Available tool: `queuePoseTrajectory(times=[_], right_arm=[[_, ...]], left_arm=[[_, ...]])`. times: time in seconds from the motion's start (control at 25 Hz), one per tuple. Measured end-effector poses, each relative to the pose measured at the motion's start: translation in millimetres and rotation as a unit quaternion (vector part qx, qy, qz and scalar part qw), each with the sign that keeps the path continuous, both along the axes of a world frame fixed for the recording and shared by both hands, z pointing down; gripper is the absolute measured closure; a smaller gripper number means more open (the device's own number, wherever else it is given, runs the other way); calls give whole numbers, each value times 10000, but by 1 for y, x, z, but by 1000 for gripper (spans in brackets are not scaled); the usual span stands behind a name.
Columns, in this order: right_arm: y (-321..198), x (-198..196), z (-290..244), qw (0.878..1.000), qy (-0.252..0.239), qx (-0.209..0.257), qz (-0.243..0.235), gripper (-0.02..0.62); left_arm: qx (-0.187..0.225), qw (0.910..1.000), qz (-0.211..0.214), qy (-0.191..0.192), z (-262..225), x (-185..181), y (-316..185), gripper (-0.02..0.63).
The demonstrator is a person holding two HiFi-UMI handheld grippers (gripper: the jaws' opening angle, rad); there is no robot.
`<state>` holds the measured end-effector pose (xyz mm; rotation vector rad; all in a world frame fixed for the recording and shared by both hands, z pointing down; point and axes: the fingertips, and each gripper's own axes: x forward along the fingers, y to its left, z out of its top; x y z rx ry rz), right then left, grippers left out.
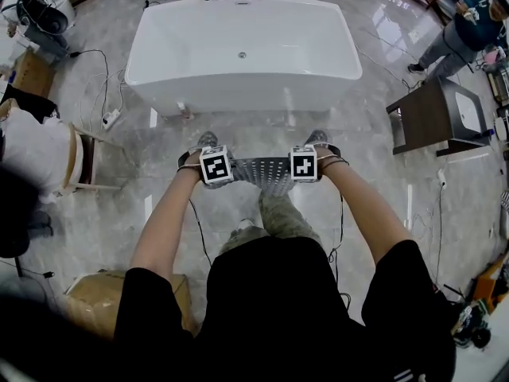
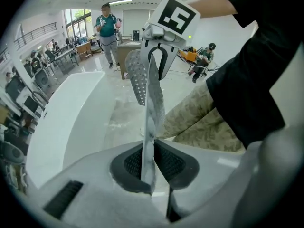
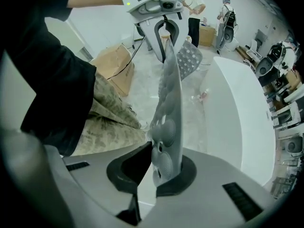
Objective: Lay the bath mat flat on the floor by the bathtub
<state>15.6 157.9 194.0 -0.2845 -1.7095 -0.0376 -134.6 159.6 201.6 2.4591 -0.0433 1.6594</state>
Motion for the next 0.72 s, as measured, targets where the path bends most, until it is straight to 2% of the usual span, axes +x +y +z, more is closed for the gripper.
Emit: queuePoseTrajectory(times=[0.24, 0.44, 0.56, 0.72], right_arm=[[-56, 4, 23, 9998, -142, -114, -97, 571], [-104, 22, 46, 9990, -96, -136, -417, 571], [-138, 26, 58, 9988, -149, -174, -443, 571], [-166, 24, 85, 9987, -251, -333, -287, 571]], left_arm=[[-155, 9990, -409, -99, 15, 5, -44, 577], [-322, 9923, -1198, -25, 42, 21, -81, 577], [-340, 9868, -1585, 14, 53, 26, -113, 577], [-379, 9845, -1698, -224, 75, 23, -141, 577]])
